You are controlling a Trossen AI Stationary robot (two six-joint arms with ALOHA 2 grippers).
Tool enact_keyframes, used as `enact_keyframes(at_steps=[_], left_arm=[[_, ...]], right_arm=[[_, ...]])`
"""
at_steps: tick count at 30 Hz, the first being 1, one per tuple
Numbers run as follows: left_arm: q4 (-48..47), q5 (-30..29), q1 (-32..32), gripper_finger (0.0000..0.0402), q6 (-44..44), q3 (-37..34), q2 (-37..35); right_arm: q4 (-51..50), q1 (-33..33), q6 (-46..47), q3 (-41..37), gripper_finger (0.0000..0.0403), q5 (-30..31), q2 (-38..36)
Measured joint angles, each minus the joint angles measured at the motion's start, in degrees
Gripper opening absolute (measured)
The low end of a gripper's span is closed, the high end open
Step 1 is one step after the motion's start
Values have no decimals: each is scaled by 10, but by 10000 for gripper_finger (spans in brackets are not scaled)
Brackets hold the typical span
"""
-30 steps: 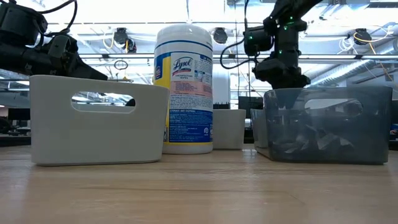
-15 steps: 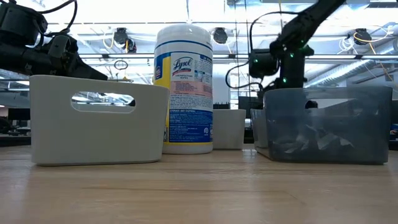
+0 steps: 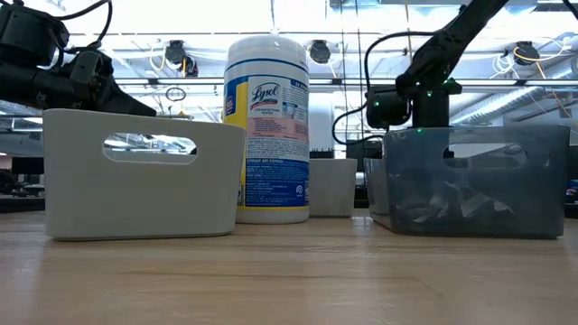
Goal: Pick & Place First Aid Supplies
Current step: Put the towelette pack into the bottom transparent black bin
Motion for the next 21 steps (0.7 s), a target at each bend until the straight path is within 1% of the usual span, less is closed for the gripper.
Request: enact_keyframes(at_steps=[3, 7, 8, 10, 14, 21], left_arm=[[0, 0, 0, 129, 0, 0, 0], [0, 0, 0, 129, 0, 0, 0], [0, 0, 0, 129, 0, 0, 0], [0, 0, 0, 129, 0, 0, 0], [0, 0, 0, 129, 0, 0, 0], [0, 0, 0, 129, 0, 0, 0]], right_arm=[[6, 0, 0, 0, 112, -2, 0], [5, 0, 0, 5, 33, -2, 1], [0, 0, 0, 10, 19, -1, 2], [-13, -1, -7, 26, 15, 2, 4], [-60, -1, -32, 79, 25, 6, -3], [-206, 0, -93, 182, 8, 0, -6]])
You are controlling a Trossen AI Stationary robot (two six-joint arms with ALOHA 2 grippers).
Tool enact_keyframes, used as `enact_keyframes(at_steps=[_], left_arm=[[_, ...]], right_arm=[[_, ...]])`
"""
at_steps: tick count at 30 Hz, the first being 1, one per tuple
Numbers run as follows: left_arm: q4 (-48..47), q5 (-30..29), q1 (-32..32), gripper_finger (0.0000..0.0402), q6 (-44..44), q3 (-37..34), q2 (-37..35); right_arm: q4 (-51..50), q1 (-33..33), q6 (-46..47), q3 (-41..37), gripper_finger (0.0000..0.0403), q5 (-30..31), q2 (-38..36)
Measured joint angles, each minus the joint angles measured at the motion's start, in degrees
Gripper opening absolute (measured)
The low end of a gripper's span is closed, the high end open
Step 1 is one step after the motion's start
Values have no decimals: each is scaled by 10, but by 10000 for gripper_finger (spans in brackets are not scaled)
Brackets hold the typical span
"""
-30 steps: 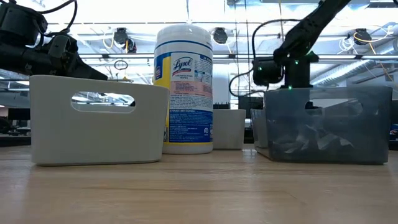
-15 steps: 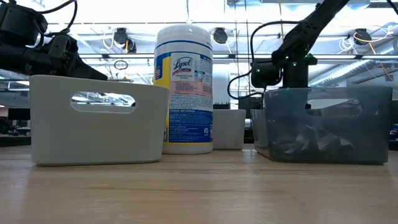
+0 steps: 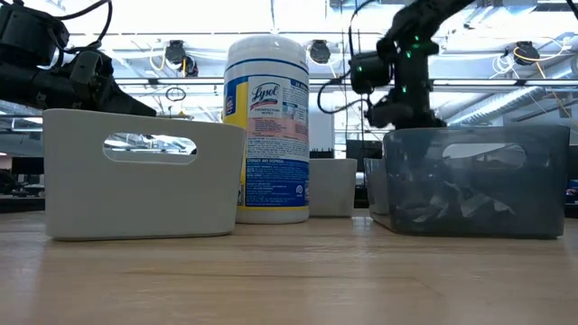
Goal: Pick & Place First Aid Supplies
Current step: Put the towelette pack into the bottom transparent black bin
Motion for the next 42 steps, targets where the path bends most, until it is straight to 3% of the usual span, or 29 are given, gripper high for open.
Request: enact_keyframes(at_steps=[8, 13, 27, 35, 42], left_arm=[[0, 0, 0, 129, 0, 0, 0], [0, 0, 0, 129, 0, 0, 0], [0, 0, 0, 129, 0, 0, 0], [0, 0, 0, 129, 0, 0, 0], [0, 0, 0, 129, 0, 0, 0]], right_arm=[[-138, 3, -40, 105, 17, -2, 0], [-150, 33, -44, 125, 14, -1, 0], [-157, 241, 10, 125, 15, -5, 0], [-146, 323, 66, 109, 15, -17, -1], [-33, 375, 97, 25, 15, -7, -1]])
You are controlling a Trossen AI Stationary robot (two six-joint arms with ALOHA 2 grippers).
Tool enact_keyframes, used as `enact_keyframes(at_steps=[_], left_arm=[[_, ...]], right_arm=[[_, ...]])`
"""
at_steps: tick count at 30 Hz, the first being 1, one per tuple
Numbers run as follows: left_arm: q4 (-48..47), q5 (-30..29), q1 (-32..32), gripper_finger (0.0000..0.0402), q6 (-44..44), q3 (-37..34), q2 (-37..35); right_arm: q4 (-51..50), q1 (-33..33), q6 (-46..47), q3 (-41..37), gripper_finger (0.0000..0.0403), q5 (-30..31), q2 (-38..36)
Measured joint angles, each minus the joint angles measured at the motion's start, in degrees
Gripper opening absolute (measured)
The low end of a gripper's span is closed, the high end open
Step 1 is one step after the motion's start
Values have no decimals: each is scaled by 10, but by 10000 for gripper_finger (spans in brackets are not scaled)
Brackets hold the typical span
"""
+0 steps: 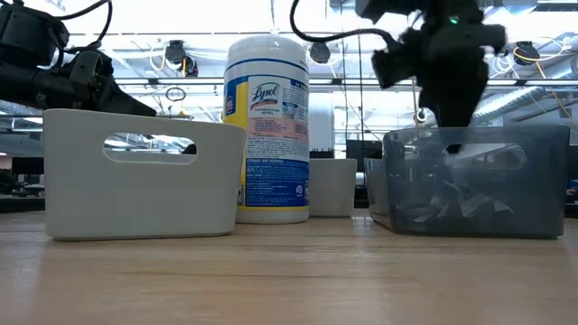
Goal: Pick & Place First Aid Supplies
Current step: Put the towelette pack into the bottom transparent black bin
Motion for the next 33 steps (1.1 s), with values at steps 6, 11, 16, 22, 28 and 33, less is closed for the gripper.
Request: enact_keyframes(at_steps=[6, 11, 16, 22, 28, 33], left_arm=[[0, 0, 0, 129, 0, 0, 0], [0, 0, 0, 129, 0, 0, 0], [0, 0, 0, 129, 0, 0, 0], [0, 0, 0, 129, 0, 0, 0], [0, 0, 0, 129, 0, 0, 0], [0, 0, 0, 129, 0, 0, 0]], right_arm=[[67, 21, 0, -69, 16, -4, 0], [78, 23, -3, -84, 26, -8, 0], [82, 22, -14, -84, 82, -9, 0], [59, 16, -32, -58, 175, -6, -6], [40, -19, 90, -15, 206, 6, -35], [7, -62, 205, -5, 198, 63, -57]])
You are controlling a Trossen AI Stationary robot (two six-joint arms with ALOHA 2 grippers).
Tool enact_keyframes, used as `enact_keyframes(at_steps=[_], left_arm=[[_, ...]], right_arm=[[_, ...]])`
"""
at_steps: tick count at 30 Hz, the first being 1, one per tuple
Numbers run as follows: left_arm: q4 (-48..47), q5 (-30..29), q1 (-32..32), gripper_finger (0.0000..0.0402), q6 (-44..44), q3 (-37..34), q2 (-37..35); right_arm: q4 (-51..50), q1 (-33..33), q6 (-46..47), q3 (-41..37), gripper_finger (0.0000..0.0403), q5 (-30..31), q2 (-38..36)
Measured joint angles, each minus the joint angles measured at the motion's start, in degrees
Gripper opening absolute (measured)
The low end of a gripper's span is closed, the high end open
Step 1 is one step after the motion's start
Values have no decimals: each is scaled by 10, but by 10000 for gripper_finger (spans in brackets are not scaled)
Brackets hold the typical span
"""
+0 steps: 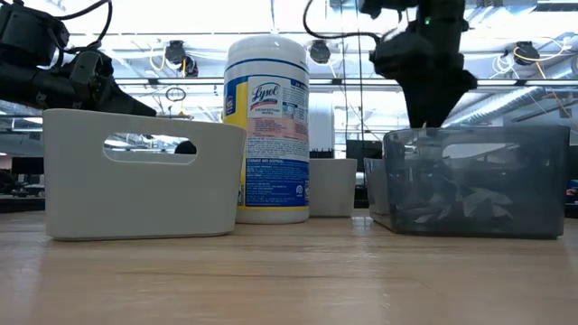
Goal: Pick & Place First Aid Supplies
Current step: Put the towelette pack into the bottom transparent black bin
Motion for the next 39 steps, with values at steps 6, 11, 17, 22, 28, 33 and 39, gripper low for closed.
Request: enact_keyframes(at_steps=[6, 11, 17, 22, 28, 33, 39], left_arm=[[0, 0, 0, 129, 0, 0, 0], [0, 0, 0, 129, 0, 0, 0], [0, 0, 0, 129, 0, 0, 0], [0, 0, 0, 129, 0, 0, 0], [0, 0, 0, 129, 0, 0, 0], [0, 0, 0, 129, 0, 0, 0], [0, 0, 0, 129, 0, 0, 0]], right_arm=[[-45, -56, 109, 0, 186, 7, -24], [-65, -96, 171, 0, 181, 7, -38], [-68, -137, 228, 0, 180, 2, -40], [-67, -160, 253, -18, 180, -28, -31], [-26, -183, 263, -58, 180, -43, -12], [36, -202, 282, -102, 180, -45, -7], [94, -228, 285, -154, 180, -88, 18]])
